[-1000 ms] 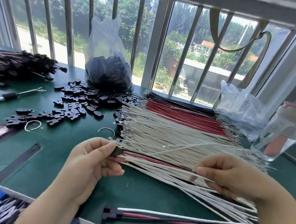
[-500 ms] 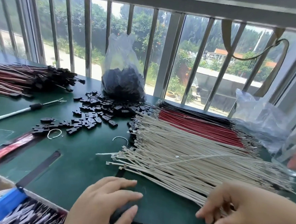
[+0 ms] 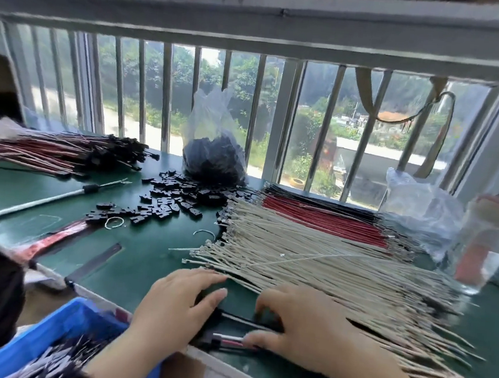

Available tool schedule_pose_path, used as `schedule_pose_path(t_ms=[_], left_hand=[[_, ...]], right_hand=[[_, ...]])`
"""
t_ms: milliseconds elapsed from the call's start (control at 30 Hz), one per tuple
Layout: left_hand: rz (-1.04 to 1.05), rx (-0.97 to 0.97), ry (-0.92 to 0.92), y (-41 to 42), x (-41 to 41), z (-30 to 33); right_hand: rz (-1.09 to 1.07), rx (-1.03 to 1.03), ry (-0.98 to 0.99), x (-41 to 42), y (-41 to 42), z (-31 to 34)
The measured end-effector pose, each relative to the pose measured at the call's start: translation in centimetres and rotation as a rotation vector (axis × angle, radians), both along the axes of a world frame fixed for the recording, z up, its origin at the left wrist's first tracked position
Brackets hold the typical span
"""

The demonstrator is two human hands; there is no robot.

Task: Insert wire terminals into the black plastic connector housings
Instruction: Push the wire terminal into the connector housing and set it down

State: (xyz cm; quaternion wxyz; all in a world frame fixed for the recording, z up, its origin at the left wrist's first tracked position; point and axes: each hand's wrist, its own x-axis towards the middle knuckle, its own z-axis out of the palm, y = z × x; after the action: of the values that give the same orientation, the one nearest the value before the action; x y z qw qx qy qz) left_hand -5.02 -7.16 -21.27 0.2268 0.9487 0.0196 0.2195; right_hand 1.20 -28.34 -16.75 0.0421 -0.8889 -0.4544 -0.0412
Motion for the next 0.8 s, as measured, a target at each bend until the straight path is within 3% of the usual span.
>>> schedule_pose_path(t_ms=[67,167,267,467,633,700,800], left_hand=[[-0.009,-0.048,-0.002,0.1,-0.1,0.1],[0.004,-0.149,0.04,0.2,0.3,0.3],[-0.007,-0.197,0.151,0.4,0.3,0.7],[-0.146,-0.497,0.296,0.7,-0.7,2.2],[-0.268,-0.518,0.422,1.2,-1.2,3.1],[-0.299,-0.655,0.345,1.5,-1.1,2.7],[-0.022,-0.946,-0.039,3.5,-0.1,2.9]], right_hand=[[0.048,0.013,-0.137,-0.8,0.1,-0.9],[0.04,0.043,-0.097,-1.3,0.2,-1.2],[-0.064,0.111,-0.068,-1.2,0.2,-1.2],[-0.335,0.243,-0.189,-0.4,0.3,-2.2],[-0.428,0.134,-0.134,0.2,1.5,-0.8],[-0.393,0.112,-0.18,0.0,2.3,-0.1],[-0.258,0.149,-0.205,-0.2,4.3,0.3]])
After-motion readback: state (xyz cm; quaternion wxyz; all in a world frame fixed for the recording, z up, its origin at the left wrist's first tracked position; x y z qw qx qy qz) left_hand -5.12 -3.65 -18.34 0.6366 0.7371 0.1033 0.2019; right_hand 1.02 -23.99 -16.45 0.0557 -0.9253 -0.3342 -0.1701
